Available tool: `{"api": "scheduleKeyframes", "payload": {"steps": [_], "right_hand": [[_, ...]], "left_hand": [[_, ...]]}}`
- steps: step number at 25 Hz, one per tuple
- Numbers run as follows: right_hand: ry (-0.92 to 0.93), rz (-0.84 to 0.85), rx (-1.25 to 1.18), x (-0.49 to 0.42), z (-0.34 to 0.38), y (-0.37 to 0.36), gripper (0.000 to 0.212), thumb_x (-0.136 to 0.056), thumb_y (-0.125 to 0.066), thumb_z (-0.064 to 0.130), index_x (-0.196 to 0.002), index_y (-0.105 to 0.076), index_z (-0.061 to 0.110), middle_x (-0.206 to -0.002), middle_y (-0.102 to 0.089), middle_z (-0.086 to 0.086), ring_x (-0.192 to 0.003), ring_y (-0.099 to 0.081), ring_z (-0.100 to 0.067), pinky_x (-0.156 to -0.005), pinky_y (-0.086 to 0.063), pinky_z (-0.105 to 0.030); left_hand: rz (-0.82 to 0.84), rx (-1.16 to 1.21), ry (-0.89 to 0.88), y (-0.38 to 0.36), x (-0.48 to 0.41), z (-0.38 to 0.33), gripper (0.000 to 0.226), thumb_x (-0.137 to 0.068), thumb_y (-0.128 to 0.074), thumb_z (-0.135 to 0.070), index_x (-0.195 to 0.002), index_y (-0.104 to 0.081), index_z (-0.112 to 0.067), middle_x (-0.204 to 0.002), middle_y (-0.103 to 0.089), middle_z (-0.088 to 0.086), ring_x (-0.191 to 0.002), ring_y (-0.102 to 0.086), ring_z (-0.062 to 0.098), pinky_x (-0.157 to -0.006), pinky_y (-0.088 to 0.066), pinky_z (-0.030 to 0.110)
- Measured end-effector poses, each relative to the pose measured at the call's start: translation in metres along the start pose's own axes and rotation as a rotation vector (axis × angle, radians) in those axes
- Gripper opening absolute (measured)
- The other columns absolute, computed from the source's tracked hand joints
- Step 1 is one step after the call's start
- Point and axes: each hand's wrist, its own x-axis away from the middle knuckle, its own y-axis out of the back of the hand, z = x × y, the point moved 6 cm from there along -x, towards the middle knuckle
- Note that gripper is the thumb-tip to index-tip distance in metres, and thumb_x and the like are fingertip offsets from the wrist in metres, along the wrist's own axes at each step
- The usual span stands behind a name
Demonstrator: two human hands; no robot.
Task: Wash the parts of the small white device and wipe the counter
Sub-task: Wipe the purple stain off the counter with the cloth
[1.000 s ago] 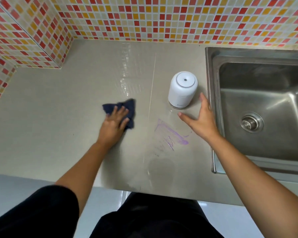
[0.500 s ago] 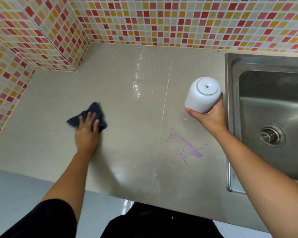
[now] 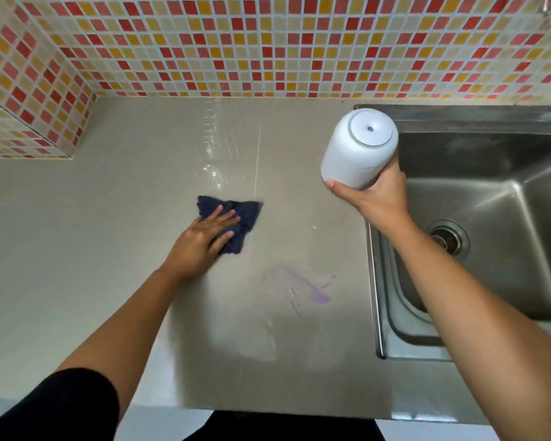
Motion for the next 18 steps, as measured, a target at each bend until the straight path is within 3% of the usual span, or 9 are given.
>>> {"api": "scheduleKeyframes", "payload": {"steps": [2,4,8,13,16,18], "right_hand": [[0.004,0.0,-0.003,0.0,-0.002,0.004,0.097,-0.05,-0.086,0.038,-0.133,-0.04,0.02,-0.119,-0.056,0.012,-0.104,-0.052,0.003,-0.085,-0.042,-0.005],[0.014,-0.011,-0.006,0.0,-0.004,0.009,0.096,-0.051,-0.087,0.036,-0.133,-0.04,0.019,-0.119,-0.055,0.012,-0.105,-0.052,0.004,-0.086,-0.042,-0.005],[0.028,-0.055,0.025,-0.004,-0.008,0.021,0.093,-0.055,-0.089,0.03,-0.133,-0.039,0.015,-0.117,-0.054,0.013,-0.103,-0.049,0.008,-0.082,-0.038,0.001],[-0.004,-0.036,0.039,-0.006,-0.013,0.022,0.093,-0.058,-0.088,0.028,-0.135,-0.036,0.015,-0.114,-0.05,0.014,-0.103,-0.048,0.004,-0.078,-0.036,0.004],[-0.008,-0.037,0.031,-0.001,-0.015,0.018,0.094,-0.056,-0.089,0.027,-0.134,-0.037,0.017,-0.113,-0.051,0.015,-0.1,-0.047,0.008,-0.079,-0.036,0.002],[-0.01,-0.018,0.043,0.002,-0.015,0.016,0.093,-0.056,-0.089,0.027,-0.134,-0.038,0.018,-0.111,-0.051,0.016,-0.099,-0.047,0.009,-0.078,-0.035,0.003]], "left_hand": [[-0.108,-0.032,0.204,0.017,-0.04,0.03,0.043,-0.099,-0.04,-0.035,-0.134,-0.05,-0.015,-0.146,-0.043,0.006,-0.14,-0.028,0.021,-0.111,-0.029,0.047],[-0.138,-0.075,0.255,0.012,-0.097,0.018,0.038,-0.099,-0.042,-0.024,-0.136,-0.048,-0.015,-0.148,-0.039,0.007,-0.142,-0.026,0.026,-0.111,-0.028,0.048],[0.03,-0.039,0.007,-0.041,-0.148,-0.069,0.041,-0.1,-0.04,-0.027,-0.138,-0.045,-0.016,-0.149,-0.038,0.005,-0.143,-0.023,0.024,-0.113,-0.023,0.043],[0.4,0.036,-0.426,-0.081,-0.007,-0.156,0.051,-0.099,-0.03,-0.041,-0.133,-0.051,-0.009,-0.14,-0.05,0.006,-0.137,-0.031,0.019,-0.111,-0.013,0.023],[0.245,-0.163,-0.457,-0.06,0.054,-0.119,0.052,-0.101,-0.019,-0.043,-0.131,-0.054,-0.018,-0.137,-0.054,0.001,-0.134,-0.038,0.023,-0.108,-0.025,0.031],[0.106,-0.244,-0.306,-0.056,0.033,-0.108,0.05,-0.101,-0.02,-0.041,-0.127,-0.057,-0.021,-0.135,-0.056,0.003,-0.129,-0.045,0.033,-0.104,-0.037,0.04]]}}
